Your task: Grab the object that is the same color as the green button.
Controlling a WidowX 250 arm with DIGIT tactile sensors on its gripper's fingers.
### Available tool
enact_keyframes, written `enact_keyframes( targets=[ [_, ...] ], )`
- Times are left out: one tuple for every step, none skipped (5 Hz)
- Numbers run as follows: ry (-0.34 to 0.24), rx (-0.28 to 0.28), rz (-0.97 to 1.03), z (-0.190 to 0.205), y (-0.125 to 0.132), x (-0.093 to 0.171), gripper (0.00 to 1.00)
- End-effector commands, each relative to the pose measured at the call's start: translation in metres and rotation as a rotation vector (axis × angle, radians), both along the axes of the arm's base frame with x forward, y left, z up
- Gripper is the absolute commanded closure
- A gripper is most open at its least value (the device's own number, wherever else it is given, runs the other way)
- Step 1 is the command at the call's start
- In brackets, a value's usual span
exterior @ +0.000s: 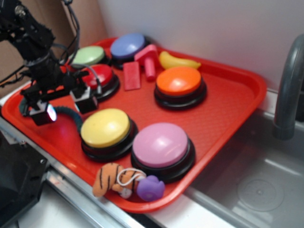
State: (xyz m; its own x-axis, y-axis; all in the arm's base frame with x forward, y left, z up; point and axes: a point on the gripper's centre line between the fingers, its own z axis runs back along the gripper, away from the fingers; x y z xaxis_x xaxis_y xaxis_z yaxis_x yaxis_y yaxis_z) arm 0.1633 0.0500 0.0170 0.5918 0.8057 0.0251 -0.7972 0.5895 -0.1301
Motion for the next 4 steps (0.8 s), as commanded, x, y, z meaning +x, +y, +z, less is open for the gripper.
enact_keyframes(
  targets=[
    [-0.008, 0.019, 0.025, -0.007, 0.0, 0.001, 0.1],
    [-0.012, 0.025, 0.027, -0.005, 0.001, 0.0, 1.0],
    [-0.013, 0.043, 0.018, -0.005, -0.001, 0.0, 1.0],
    [-0.021, 0.058, -0.045, 0.014, 0.001, 0.003, 1.0]
  ],
)
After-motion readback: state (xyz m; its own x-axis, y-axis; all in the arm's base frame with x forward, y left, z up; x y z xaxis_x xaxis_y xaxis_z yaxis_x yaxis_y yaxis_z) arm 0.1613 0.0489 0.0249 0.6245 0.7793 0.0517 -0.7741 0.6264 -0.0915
